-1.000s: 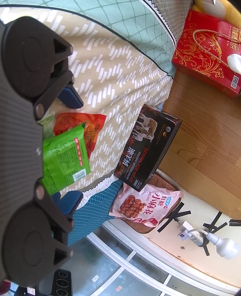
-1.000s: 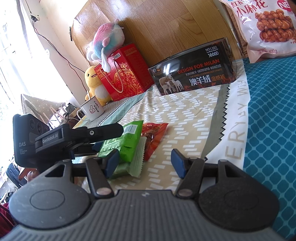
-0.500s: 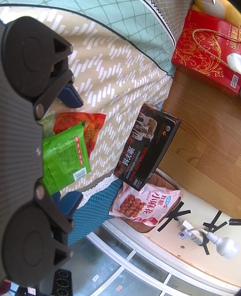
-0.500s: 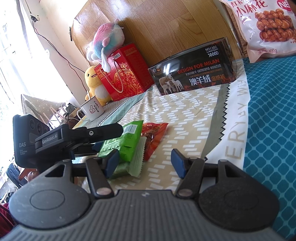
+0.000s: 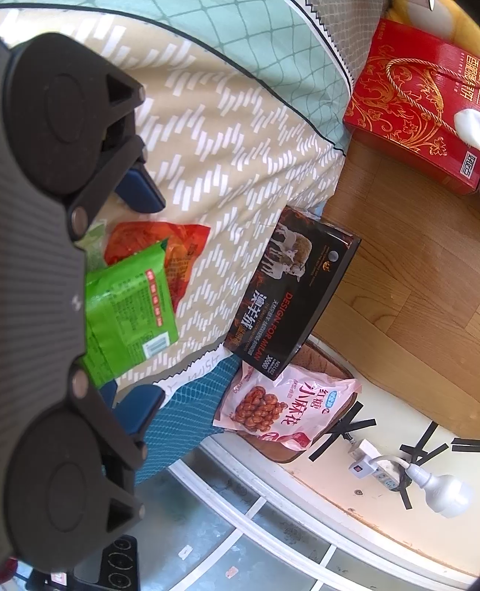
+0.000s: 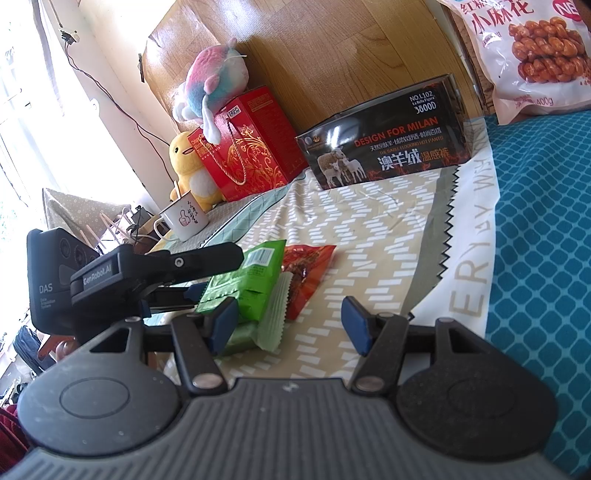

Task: Organize snacks

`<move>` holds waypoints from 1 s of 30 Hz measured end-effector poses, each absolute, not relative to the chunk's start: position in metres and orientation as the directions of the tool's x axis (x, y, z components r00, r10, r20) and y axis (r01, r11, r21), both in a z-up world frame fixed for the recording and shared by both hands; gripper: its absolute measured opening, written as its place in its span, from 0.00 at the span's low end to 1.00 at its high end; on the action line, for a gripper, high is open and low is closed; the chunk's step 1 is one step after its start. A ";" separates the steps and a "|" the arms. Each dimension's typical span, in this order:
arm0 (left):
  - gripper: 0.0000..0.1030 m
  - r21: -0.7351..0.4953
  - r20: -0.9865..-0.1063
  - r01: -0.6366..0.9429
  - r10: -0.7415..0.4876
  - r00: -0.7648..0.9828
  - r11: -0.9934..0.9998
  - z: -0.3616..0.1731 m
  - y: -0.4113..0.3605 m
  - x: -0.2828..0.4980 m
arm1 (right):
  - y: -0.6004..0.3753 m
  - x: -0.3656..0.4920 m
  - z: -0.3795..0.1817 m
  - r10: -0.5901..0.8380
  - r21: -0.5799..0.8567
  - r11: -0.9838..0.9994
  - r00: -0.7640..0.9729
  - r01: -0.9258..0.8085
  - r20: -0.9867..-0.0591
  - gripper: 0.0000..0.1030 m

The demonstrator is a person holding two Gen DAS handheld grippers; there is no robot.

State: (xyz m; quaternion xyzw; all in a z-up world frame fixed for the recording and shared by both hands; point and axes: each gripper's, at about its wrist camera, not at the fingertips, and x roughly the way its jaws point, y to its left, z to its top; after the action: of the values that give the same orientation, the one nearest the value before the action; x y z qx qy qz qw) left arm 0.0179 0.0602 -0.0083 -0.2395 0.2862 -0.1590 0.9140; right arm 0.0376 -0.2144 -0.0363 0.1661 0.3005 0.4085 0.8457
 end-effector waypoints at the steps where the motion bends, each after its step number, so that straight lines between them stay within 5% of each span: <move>1: 1.00 -0.529 -0.447 0.154 -0.428 0.786 0.835 -0.008 0.060 0.018 | -0.214 0.038 -0.036 0.791 0.526 0.611 0.486 -0.591 -0.373 0.62; 17: 1.00 -0.552 -0.437 0.153 -0.441 0.784 0.819 -0.010 0.064 0.019 | -0.221 0.044 -0.021 0.792 0.510 0.609 0.495 -0.608 -0.357 0.62; 23: 0.99 -0.594 -0.422 0.149 -0.464 0.779 0.791 -0.011 0.070 0.019 | -0.204 0.064 -0.010 0.754 0.418 0.651 0.482 -0.633 -0.445 0.62; 30: 0.87 -0.648 -0.423 0.135 -0.501 0.755 0.750 -0.004 0.082 0.011 | -0.191 0.057 -0.011 0.817 0.429 0.557 0.378 -0.711 -0.435 0.63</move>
State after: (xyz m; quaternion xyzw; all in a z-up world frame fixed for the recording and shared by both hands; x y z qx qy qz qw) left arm 0.0108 0.0824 -0.0038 -0.3047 0.3002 -0.1796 0.8859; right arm 0.0566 -0.1910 -0.0107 0.0855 0.3113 0.4626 0.8257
